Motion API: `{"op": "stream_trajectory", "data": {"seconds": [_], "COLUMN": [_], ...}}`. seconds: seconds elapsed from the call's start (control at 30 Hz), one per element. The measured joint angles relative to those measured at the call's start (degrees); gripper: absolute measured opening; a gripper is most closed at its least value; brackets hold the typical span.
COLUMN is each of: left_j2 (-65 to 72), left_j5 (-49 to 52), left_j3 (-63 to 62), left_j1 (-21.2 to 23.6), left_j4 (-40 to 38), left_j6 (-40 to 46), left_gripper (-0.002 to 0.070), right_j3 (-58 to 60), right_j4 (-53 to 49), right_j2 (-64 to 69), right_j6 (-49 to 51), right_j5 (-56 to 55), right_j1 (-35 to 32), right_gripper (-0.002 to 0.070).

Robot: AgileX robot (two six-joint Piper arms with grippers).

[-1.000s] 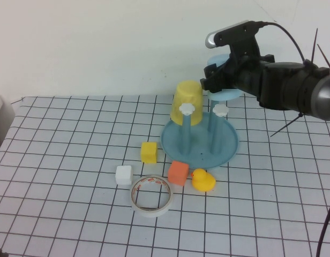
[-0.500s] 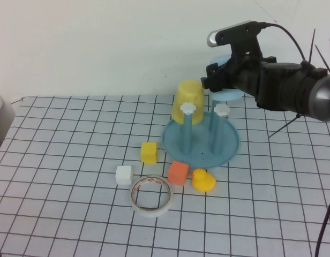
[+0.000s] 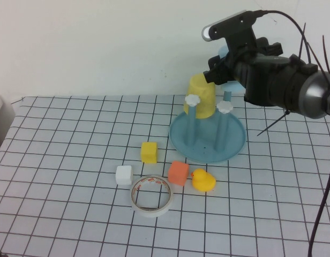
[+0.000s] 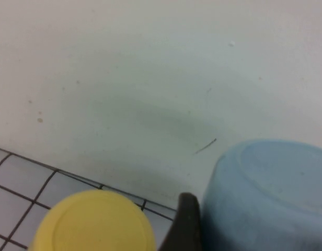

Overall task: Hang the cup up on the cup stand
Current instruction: Place the cup on the cup holder

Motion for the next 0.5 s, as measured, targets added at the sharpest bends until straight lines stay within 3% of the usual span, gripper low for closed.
{"op": "stream_trajectory", "data": {"seconds": [0.2,0.5], "left_j2": [0.0,0.0], "left_j5": [-0.09,3.37], "left_j3": [0.0,0.0], "left_j1": [0.0,0.0], "left_j4": [0.0,0.0], "left_j6": [-0.22,-0.69], "left_gripper": [0.0,0.0], "right_j3": [0.0,0.0], "right_j4": [0.13,0.03], "right_j2": [0.0,0.0], "right_j6": [-0.68,0.07], "right_j5": [1.32,11.81], "right_j1": [0.22,0.22], "right_gripper": [0.0605,0.0604]}}
